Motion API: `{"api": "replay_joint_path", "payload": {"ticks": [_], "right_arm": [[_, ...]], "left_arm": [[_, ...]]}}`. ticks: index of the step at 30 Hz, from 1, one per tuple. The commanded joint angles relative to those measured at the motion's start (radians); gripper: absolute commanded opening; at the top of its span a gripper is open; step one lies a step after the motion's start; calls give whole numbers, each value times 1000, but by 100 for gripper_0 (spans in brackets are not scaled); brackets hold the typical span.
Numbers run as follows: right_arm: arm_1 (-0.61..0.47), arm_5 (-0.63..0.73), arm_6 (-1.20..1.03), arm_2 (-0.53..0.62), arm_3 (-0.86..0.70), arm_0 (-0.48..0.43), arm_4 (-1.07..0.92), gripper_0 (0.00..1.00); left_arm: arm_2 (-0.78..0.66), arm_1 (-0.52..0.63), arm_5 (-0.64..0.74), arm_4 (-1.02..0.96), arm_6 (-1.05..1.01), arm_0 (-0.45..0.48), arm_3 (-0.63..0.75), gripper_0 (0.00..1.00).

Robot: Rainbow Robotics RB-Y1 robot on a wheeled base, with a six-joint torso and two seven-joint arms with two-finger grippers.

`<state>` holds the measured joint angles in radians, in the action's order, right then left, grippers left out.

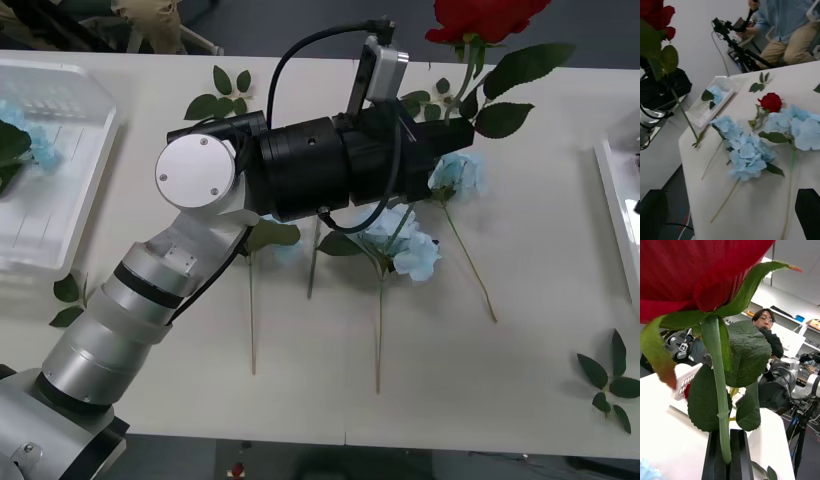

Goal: Put the red flowers into the right box and the blue flowers into the left box

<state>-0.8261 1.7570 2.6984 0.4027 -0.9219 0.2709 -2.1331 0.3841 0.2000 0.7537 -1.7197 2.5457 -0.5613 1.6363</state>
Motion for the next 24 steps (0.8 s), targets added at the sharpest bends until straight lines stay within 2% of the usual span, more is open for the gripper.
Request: {"api": "replay_joint_path", "payload": {"ticks": [1, 13, 24], "right_arm": [[50, 13, 7, -19, -51, 51, -7, 100], [173, -1, 7, -123, -66, 176, 21, 100], [283, 25, 7, -143, -72, 257, 136, 100]], "left_arm": [[6, 2, -5, -8, 65, -9, 37, 0], [6, 2, -5, -8, 65, -9, 37, 0], [6, 2, -5, -8, 65, -9, 37, 0]]}}
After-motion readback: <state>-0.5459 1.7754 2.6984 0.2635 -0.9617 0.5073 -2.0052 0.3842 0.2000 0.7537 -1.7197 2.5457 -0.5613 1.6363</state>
